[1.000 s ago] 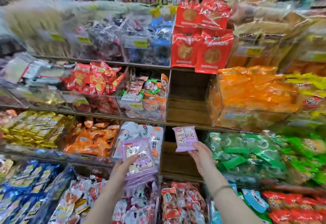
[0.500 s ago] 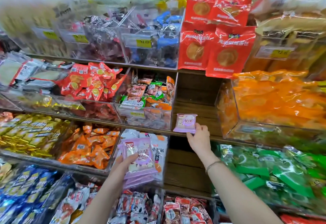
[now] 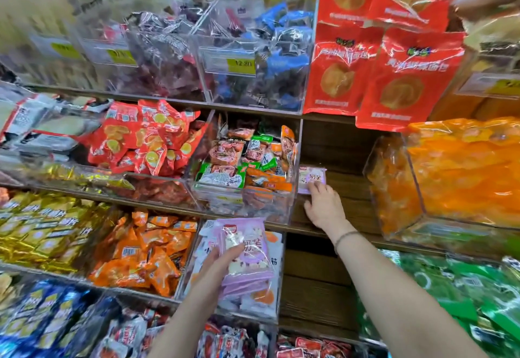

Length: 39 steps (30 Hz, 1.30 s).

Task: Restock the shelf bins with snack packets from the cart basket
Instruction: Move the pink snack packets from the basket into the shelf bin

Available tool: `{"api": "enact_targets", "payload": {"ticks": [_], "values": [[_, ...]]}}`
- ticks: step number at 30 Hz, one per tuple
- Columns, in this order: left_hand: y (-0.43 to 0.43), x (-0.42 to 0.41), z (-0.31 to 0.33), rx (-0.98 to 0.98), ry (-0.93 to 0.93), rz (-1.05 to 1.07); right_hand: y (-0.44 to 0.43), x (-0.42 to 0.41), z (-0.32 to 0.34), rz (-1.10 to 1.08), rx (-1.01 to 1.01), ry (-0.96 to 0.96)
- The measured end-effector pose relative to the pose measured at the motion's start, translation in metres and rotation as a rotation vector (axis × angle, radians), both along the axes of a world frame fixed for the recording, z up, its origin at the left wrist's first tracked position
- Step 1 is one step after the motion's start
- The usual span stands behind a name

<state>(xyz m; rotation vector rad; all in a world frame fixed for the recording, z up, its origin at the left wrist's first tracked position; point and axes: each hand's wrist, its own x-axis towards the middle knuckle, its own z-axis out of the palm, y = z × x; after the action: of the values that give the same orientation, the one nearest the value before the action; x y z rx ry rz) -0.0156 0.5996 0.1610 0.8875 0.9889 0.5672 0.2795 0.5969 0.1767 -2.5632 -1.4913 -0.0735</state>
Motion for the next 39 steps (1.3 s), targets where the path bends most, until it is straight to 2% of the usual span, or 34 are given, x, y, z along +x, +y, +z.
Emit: {"api": "enact_targets", "payload": {"ticks": [4,7,9,13,15,16,20,22,25,31,34,37,39], "values": [[0.007,0.003,-0.001,0.027,-0.003,-0.028,0.020,0.020,-0.002,0.000,-0.102,0.099],[0.007,0.005,-0.001,0.033,-0.009,-0.042,0.024,0.027,0.001,0.004,-0.085,0.222],[0.004,0.008,-0.001,0.028,-0.016,-0.050,0.018,0.023,0.005,-0.031,0.056,0.334],[-0.007,0.014,-0.002,0.025,-0.022,-0.066,-0.033,-0.028,0.010,-0.045,0.533,0.509],[-0.015,0.019,-0.002,0.021,-0.024,-0.083,-0.068,-0.066,0.005,-0.009,0.644,0.582],[-0.020,0.022,-0.002,0.020,-0.027,-0.090,-0.084,-0.085,0.004,0.010,0.619,0.671],[-0.038,0.036,0.003,0.061,-0.009,-0.122,-0.124,-0.128,0.000,-0.024,0.250,1.207],[-0.044,0.043,0.003,0.105,0.030,-0.143,-0.130,-0.125,-0.001,-0.116,0.257,1.310],[-0.047,0.050,-0.001,0.167,0.081,-0.135,-0.133,-0.108,-0.001,-0.218,0.358,1.388],[-0.046,0.051,-0.020,0.146,0.156,-0.085,-0.129,-0.052,-0.004,-0.568,0.602,1.458],[-0.046,0.050,-0.024,0.163,0.184,-0.106,-0.126,-0.029,-0.004,-0.679,0.725,1.600],[-0.046,0.052,-0.027,0.158,0.191,-0.114,-0.129,-0.024,-0.004,-0.675,0.998,1.754],[-0.045,0.053,-0.028,0.151,0.207,-0.117,-0.134,-0.027,-0.008,-0.656,1.216,1.722]]}}
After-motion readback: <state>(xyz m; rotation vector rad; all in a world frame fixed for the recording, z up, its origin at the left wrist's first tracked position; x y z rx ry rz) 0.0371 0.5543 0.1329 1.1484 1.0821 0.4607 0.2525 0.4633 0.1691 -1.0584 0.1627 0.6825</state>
